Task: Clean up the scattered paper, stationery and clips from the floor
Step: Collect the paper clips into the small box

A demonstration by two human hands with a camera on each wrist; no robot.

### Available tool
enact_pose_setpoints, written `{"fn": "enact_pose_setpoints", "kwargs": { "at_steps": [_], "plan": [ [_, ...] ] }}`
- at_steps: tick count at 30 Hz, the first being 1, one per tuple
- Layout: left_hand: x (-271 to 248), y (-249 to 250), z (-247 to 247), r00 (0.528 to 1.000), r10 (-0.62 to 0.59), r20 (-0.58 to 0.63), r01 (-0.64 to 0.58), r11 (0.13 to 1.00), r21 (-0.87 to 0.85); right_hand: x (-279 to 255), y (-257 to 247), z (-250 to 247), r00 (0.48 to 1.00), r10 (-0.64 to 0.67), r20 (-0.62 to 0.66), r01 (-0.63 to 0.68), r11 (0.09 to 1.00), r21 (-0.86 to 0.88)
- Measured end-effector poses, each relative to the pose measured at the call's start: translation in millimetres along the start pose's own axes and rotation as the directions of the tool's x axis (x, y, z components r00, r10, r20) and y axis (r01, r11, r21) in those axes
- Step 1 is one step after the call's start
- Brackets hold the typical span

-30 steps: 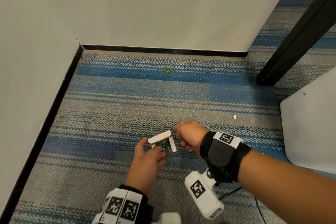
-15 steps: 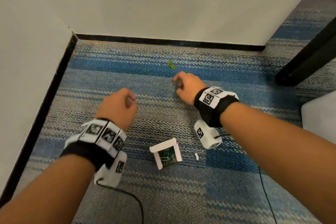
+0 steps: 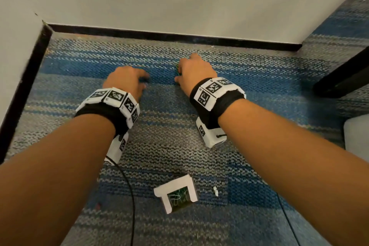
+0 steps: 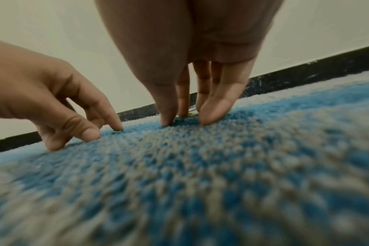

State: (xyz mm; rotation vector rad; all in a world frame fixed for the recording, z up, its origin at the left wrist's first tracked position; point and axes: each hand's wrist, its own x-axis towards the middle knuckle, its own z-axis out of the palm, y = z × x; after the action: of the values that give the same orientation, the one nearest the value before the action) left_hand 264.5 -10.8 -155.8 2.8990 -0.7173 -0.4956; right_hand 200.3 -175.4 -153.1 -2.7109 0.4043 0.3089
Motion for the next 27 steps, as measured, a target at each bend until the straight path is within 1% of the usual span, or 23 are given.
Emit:
{"fn": "enact_pose_setpoints", "kwargs": {
  "at_steps": [3, 6, 8, 9, 11, 13, 15, 16, 18, 23, 25, 27],
  "plan": [
    [1.9, 1.0, 0.1, 1.0, 0.017, 0.001, -0.017, 0.999, 0.037, 5.4, -5.3, -3.8, 0.998, -0.058, 0.013, 0.058, 0.996, -0.068],
    [2.3, 3.4, -2.5, 0.996, 0.073, -0.042, -0.072, 0.997, 0.036, 3.7, -4.9, -6.6, 0.996, -0.082, 0.025, 0.083, 0.996, -0.041],
    [2.0, 7.9, -4.8, 0.994, 0.095, -0.054, -0.094, 0.995, 0.022, 0.3, -3.1, -7.2, 0.996, -0.088, 0.007, 0.088, 0.996, 0.027],
    [3.3, 10.9, -6.6, 0.995, 0.083, -0.05, -0.083, 0.997, 0.007, -0.4, -2.0, -7.1, 0.996, -0.086, 0.004, 0.086, 0.994, 0.064],
    [6.9, 18.4, -9.2, 0.999, 0.028, -0.037, -0.03, 0.999, -0.036, 0.1, 1.3, -6.7, 0.997, -0.074, 0.026, 0.07, 0.989, 0.134],
    [10.4, 25.6, -7.6, 0.999, -0.017, -0.035, 0.012, 0.993, -0.115, 0.9, 6.4, -6.9, 0.996, -0.053, 0.067, 0.037, 0.975, 0.22],
    [12.2, 32.0, -3.0, 0.996, -0.044, -0.075, 0.026, 0.973, -0.231, 0.5, 12.9, -6.3, 0.995, -0.021, 0.099, -0.01, 0.953, 0.303],
    [12.8, 35.2, -0.7, 0.993, -0.042, -0.112, 0.01, 0.962, -0.272, 0.3, 16.6, -5.0, 0.995, 0.005, 0.104, -0.04, 0.938, 0.345],
    [14.7, 41.4, 2.1, 0.988, -0.019, -0.152, -0.026, 0.956, -0.294, -1.0, 22.1, -2.9, 0.995, 0.05, 0.086, -0.083, 0.895, 0.439],
    [17.4, 53.7, 3.7, 0.998, 0.058, -0.037, -0.064, 0.973, -0.222, -1.6, 19.8, -2.9, 0.991, 0.104, 0.086, -0.134, 0.771, 0.623],
    [16.6, 55.1, 5.7, 0.997, 0.076, -0.009, -0.076, 0.979, -0.19, 0.0, 17.6, -4.2, 0.99, 0.103, 0.096, -0.141, 0.736, 0.662],
    [17.0, 53.4, 7.4, 0.997, 0.072, 0.001, -0.071, 0.978, -0.194, 2.9, 20.8, -3.1, 0.987, 0.12, 0.107, -0.161, 0.719, 0.676]
  ]
}}
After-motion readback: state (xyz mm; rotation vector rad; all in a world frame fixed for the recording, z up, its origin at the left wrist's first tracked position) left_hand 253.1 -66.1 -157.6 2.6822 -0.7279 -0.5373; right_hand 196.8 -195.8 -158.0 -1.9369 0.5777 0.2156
